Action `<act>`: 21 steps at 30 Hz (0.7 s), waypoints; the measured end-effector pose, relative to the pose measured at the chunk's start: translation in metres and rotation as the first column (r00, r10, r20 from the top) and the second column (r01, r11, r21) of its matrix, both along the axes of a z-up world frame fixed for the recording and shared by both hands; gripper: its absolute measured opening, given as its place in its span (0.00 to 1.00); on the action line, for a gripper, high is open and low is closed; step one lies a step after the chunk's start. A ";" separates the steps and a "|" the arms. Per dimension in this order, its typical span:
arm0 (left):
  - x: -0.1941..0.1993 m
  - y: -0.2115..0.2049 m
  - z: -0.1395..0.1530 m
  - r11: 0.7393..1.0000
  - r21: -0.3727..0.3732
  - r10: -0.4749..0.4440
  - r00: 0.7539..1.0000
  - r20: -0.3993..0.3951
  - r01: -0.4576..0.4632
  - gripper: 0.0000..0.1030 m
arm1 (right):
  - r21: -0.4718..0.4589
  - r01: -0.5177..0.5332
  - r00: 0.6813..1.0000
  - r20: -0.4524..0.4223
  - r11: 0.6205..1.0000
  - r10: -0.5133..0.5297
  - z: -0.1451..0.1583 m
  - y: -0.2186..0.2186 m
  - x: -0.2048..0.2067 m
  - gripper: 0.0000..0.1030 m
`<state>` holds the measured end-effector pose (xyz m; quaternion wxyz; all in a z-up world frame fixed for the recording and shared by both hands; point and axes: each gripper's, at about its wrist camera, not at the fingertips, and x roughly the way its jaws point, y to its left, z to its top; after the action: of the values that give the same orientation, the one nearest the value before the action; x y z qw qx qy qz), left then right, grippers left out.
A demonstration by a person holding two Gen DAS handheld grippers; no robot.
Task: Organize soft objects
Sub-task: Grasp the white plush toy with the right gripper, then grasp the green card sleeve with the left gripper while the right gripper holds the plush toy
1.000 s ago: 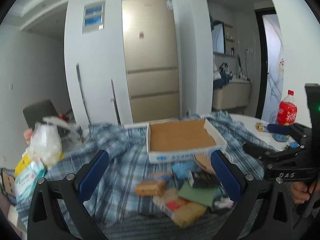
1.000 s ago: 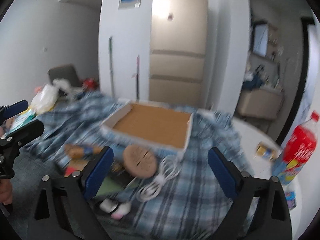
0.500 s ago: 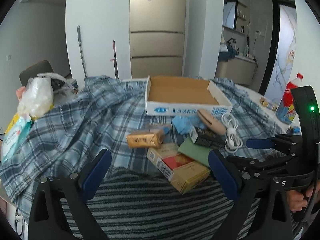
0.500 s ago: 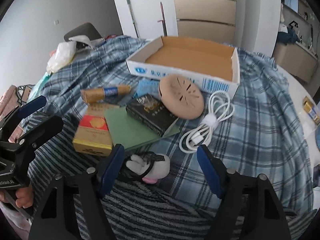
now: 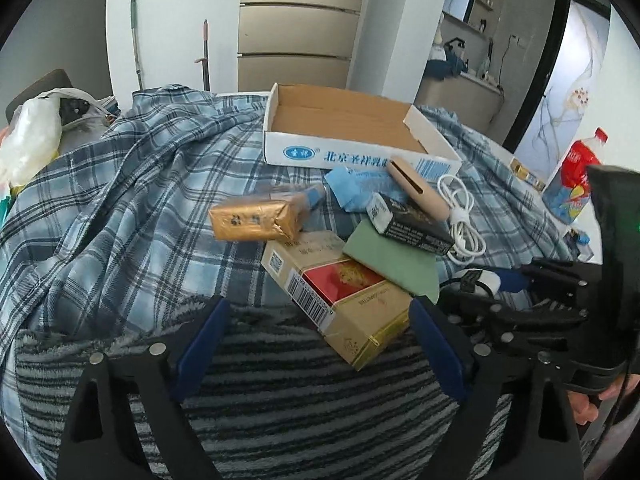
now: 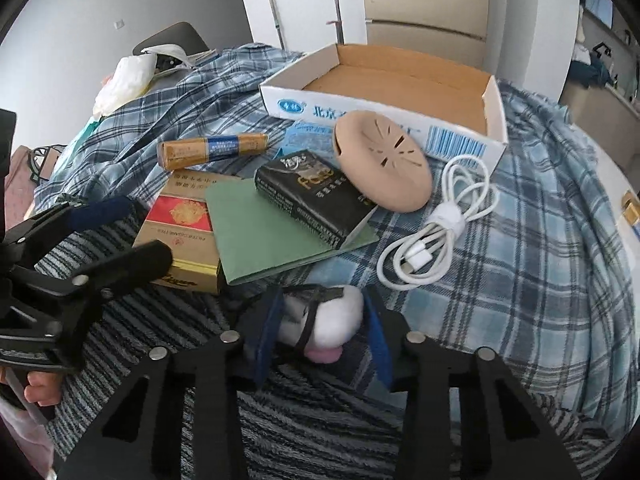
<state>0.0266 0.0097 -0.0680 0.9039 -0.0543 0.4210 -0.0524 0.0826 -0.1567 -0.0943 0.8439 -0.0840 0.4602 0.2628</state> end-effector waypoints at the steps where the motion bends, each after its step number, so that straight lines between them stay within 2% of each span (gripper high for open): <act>1: 0.001 -0.002 -0.001 1.000 0.005 -0.008 1.000 -0.004 0.008 0.89 | 0.003 -0.003 1.000 0.002 1.000 0.003 0.001 0.000 0.000 0.33; 3: 0.002 -0.005 -0.003 0.999 0.009 -0.030 0.999 -0.019 0.031 0.83 | 0.002 0.002 1.000 0.005 1.000 -0.002 0.001 -0.001 0.000 0.26; 6: 0.005 -0.008 -0.006 0.998 -0.009 -0.068 0.997 -0.042 0.068 0.75 | 0.005 0.009 1.000 0.013 1.000 -0.009 0.002 -0.003 -0.001 0.23; 12: 0.004 -0.012 -0.006 0.995 -0.027 -0.099 0.994 -0.045 0.098 0.50 | 0.024 -0.003 0.998 0.060 1.000 0.001 0.010 -0.005 -0.009 0.22; 14: 0.003 -0.010 -0.005 0.994 -0.042 -0.102 0.994 -0.034 0.100 0.29 | 0.026 -0.001 0.998 0.066 1.000 0.000 0.011 -0.005 -0.010 0.22; 15: 0.001 -0.009 -0.004 0.994 -0.047 -0.097 0.995 -0.024 0.096 0.23 | 0.031 0.001 0.998 0.068 1.000 -0.003 0.011 -0.006 -0.010 0.22; 16: 0.000 -0.007 -0.003 0.994 -0.052 -0.092 0.996 -0.015 0.092 0.10 | 0.039 0.004 0.997 0.072 0.999 -0.006 0.012 -0.007 -0.010 0.22; 17: -0.001 -0.005 -0.002 0.994 -0.061 -0.089 0.996 -0.003 0.088 0.06 | 0.049 0.008 0.997 0.080 0.999 -0.012 0.014 -0.009 -0.011 0.22; 21: -0.005 0.001 0.003 0.994 -0.085 -0.073 0.997 0.028 0.075 0.03 | 0.092 0.023 0.993 0.113 0.995 -0.033 0.022 -0.016 -0.013 0.22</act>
<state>0.0218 0.0102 -0.0652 0.9033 -0.0768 0.4088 -0.1048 0.0692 -0.1726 -0.0723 0.8755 -0.0541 0.3997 0.2662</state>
